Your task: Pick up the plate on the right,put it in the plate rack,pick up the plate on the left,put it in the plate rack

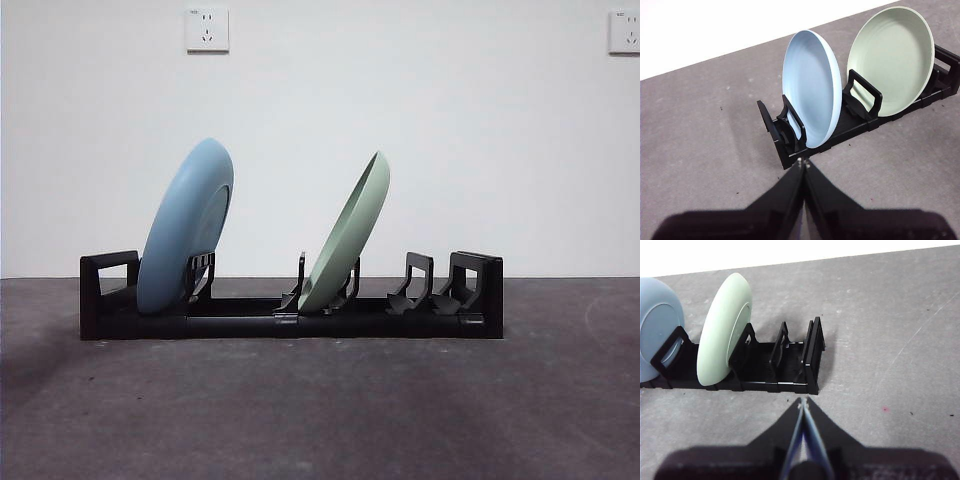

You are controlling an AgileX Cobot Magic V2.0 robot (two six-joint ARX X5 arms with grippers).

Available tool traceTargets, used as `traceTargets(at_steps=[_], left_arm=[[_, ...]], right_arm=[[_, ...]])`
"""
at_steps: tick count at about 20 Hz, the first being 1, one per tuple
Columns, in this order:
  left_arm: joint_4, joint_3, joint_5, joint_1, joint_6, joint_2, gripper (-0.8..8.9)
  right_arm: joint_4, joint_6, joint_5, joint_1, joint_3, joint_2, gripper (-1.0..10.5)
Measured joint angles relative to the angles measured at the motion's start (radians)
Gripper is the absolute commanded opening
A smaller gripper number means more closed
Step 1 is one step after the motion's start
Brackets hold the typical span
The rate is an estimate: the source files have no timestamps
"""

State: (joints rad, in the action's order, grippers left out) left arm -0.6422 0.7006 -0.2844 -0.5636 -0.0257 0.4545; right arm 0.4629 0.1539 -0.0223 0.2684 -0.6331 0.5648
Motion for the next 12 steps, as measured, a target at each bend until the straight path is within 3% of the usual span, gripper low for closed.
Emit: traceTargets(at_steps=[6, 12], left_arm=[[0.001, -0.001, 0.02, 0.043, -0.016, -0.036, -0.04], [0.284, -0.205, 0.267, 0.366, -0.019, -0.25, -0.04]], right_arm=[[0.0, 0.0, 0.0, 0.0, 0.0, 0.0, 0.1], [0.0, 0.0, 0.0, 0.0, 0.0, 0.0, 0.1]])
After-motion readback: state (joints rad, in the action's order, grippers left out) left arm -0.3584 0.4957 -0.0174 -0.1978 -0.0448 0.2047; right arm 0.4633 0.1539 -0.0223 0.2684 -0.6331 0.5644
